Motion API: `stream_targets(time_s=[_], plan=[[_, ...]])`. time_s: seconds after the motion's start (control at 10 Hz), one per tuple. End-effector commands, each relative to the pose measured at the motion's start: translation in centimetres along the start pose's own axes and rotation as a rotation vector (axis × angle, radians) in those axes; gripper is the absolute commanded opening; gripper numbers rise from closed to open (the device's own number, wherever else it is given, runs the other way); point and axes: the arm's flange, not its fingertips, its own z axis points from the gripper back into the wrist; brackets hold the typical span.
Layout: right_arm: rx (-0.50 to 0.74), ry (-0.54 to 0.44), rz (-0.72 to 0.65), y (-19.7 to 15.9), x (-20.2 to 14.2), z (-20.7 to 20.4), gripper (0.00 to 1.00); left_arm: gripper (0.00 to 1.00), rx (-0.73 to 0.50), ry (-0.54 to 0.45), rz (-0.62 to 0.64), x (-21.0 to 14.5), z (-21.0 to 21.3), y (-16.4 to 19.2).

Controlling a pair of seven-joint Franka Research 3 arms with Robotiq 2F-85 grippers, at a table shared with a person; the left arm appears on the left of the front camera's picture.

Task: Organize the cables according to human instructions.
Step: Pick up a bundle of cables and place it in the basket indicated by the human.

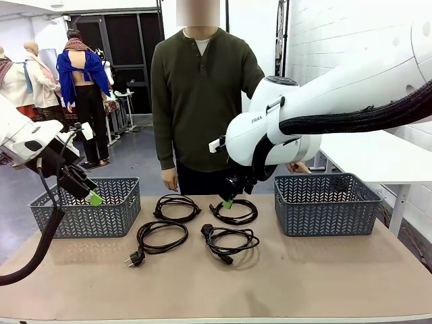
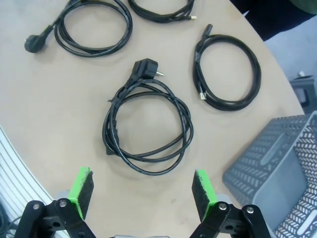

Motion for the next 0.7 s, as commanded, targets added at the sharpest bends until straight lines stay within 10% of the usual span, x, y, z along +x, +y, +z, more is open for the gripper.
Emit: stream_targets(time_s=[0.0, 0.6], plan=[[0.000, 0.000, 0.000, 0.0, 0.0, 0.0, 1.00, 1.00, -0.012, -0.018, -0.012, -0.2, 0.0, 0.3], [0.066, 0.084, -0.083, 1.6, 3.1, -6.2, 1.00, 1.00, -0.012, -0.018, -0.012, -0.2, 0.0, 0.3]])
